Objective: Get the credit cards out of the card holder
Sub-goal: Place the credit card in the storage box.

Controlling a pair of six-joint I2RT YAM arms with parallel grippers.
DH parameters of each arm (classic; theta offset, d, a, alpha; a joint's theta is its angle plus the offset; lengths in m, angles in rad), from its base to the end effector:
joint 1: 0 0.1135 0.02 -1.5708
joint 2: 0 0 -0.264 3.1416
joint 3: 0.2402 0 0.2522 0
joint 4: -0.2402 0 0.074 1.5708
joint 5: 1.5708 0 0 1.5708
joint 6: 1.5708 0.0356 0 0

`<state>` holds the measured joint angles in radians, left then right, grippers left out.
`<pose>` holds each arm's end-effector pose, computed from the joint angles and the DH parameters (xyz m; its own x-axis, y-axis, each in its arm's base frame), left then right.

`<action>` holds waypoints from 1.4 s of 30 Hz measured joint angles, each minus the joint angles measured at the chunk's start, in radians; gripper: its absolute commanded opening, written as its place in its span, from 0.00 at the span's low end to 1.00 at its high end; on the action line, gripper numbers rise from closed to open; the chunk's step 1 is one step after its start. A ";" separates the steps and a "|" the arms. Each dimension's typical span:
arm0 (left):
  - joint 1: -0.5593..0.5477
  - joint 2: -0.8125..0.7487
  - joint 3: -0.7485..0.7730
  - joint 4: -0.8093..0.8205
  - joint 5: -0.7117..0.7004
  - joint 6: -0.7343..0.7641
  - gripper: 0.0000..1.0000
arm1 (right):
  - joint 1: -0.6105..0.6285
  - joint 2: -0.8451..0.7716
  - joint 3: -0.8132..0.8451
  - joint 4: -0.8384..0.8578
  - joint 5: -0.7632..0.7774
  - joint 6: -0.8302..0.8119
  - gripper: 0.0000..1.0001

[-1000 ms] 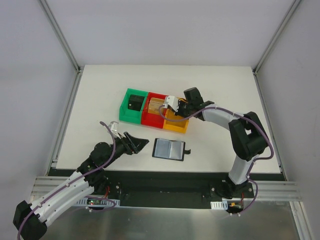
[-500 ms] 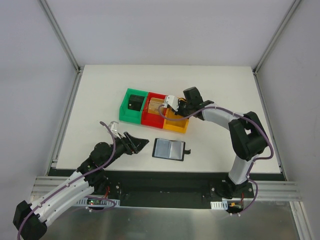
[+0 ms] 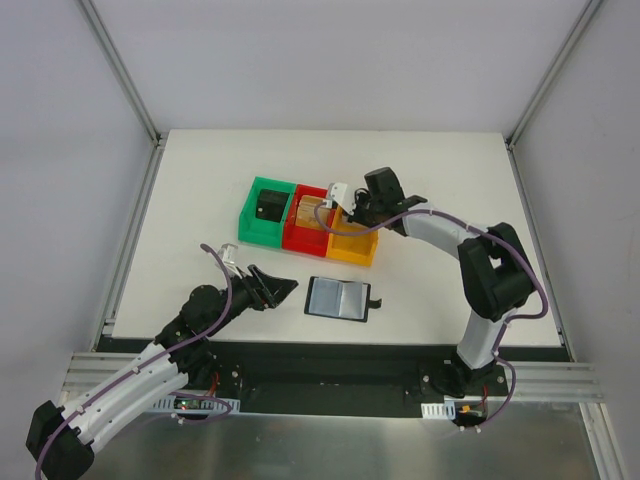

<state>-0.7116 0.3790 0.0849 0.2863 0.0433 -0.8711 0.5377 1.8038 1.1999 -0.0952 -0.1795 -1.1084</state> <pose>0.1021 -0.0901 0.1967 -0.5280 -0.5539 -0.6437 0.4368 0.4729 -0.7652 0.3404 0.2104 0.2105 0.3095 -0.8407 -0.4443 -0.7718 0.0508 -0.6338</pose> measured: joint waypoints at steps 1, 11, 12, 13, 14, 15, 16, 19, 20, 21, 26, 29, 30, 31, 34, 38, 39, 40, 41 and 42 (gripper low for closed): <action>0.000 0.000 0.000 0.000 0.000 0.000 0.71 | 0.000 0.001 0.003 0.000 0.007 0.000 0.11; 0.000 0.000 -0.003 0.000 0.000 0.000 0.72 | 0.003 0.005 0.021 0.000 0.055 0.006 0.11; 0.000 0.000 -0.003 0.000 0.000 0.000 0.72 | 0.003 0.005 0.025 0.001 0.062 0.006 0.11; 0.000 0.000 -0.003 0.000 0.000 0.000 0.72 | 0.003 0.005 0.029 0.001 0.066 0.007 0.12; 0.000 0.000 -0.003 0.000 0.000 0.000 0.72 | 0.003 0.005 0.032 0.004 0.072 0.008 0.12; 0.000 0.000 -0.003 0.000 0.000 0.000 0.72 | 0.003 0.005 0.033 0.008 0.079 0.010 0.12; 0.000 0.000 -0.003 0.000 0.000 0.000 0.72 | 0.004 0.003 0.033 0.013 0.089 0.013 0.12; 0.000 0.000 -0.003 0.000 0.000 0.000 0.72 | 0.009 -0.016 0.033 0.027 0.123 0.034 0.13; 0.000 0.000 -0.003 0.000 0.000 0.000 0.72 | 0.013 -0.032 0.033 0.032 0.146 0.050 0.14; 0.000 0.001 -0.003 0.000 0.000 0.000 0.72 | 0.020 -0.055 0.032 0.037 0.174 0.068 0.14; 0.000 0.019 -0.002 -0.006 0.000 0.000 0.73 | 0.101 -0.289 -0.048 0.082 0.242 0.154 0.28; 0.000 0.041 0.001 -0.033 0.000 0.001 0.72 | 0.193 -0.504 -0.178 0.119 0.226 0.235 0.65; 0.000 0.051 0.005 -0.048 0.000 0.002 0.71 | 0.211 -0.556 -0.215 0.125 0.212 0.282 0.78; 0.000 0.062 0.010 -0.061 0.000 0.004 0.71 | 0.229 -0.624 -0.266 0.132 0.189 0.348 0.96; 0.000 0.093 0.023 -0.094 -0.001 0.010 0.68 | 0.228 -0.726 -0.364 0.139 0.142 0.545 0.96; 0.000 0.151 0.041 -0.120 -0.001 0.015 0.67 | 0.257 -0.758 -0.420 0.037 0.145 0.767 0.96; 0.000 0.171 0.044 -0.120 0.000 0.015 0.67 | 0.285 -0.758 -0.420 0.006 0.175 0.801 0.96; 0.000 0.192 0.048 -0.121 0.000 0.015 0.67 | 0.326 -0.758 -0.419 -0.021 0.236 0.835 0.96; 0.000 0.212 0.051 -0.121 0.000 0.015 0.67 | 0.372 -0.758 -0.419 -0.039 0.308 0.870 0.96; 0.000 0.228 0.053 -0.122 0.000 0.014 0.68 | 0.420 -0.757 -0.419 -0.059 0.389 0.907 0.96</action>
<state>-0.7116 0.6067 0.1383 0.1646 0.0429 -0.8566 0.9573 1.0466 0.7811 -0.1539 0.2096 -0.2012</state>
